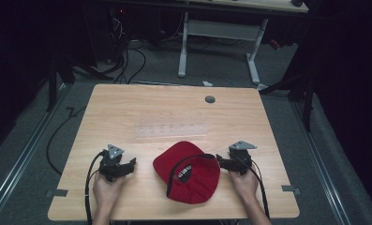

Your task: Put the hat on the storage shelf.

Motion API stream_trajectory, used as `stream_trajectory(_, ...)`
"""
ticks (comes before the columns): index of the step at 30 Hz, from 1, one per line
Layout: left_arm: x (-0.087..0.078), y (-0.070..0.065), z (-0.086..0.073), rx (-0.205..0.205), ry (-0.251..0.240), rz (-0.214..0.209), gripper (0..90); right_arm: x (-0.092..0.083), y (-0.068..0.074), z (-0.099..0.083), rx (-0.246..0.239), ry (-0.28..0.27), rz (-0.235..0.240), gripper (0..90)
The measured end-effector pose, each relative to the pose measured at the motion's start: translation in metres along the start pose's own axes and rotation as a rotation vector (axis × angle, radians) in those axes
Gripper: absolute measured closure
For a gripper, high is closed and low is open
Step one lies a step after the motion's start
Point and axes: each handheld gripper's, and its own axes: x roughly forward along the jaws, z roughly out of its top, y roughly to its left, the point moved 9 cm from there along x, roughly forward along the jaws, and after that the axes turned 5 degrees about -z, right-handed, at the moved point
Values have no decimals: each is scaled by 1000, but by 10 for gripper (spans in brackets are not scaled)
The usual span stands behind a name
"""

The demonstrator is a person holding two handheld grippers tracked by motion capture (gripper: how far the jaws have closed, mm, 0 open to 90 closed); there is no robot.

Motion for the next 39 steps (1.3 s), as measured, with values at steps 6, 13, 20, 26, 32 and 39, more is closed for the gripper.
stream_trajectory(6, 0, -1, 0, 1, 3, -3, 303, 0, 0, 0, 1, 0, -1, 341)
stream_trajectory(13, 0, -1, -1, 2, 5, -4, 296, 0, 0, 0, 2, 1, -1, 342)
stream_trajectory(20, 0, -1, -1, 1, 5, -3, 294, 0, 0, 0, 4, 1, 2, 343)
stream_trajectory(26, 0, -1, -1, 1, 5, -3, 292, 0, -1, 0, 2, 2, 0, 345)
stream_trajectory(32, 0, -1, -1, 2, 6, -4, 291, -1, -3, -1, 9, -1, -3, 367)
stream_trajectory(39, 0, -1, -1, 2, 7, -5, 289, -2, -8, -2, 28, -3, -15, 382)
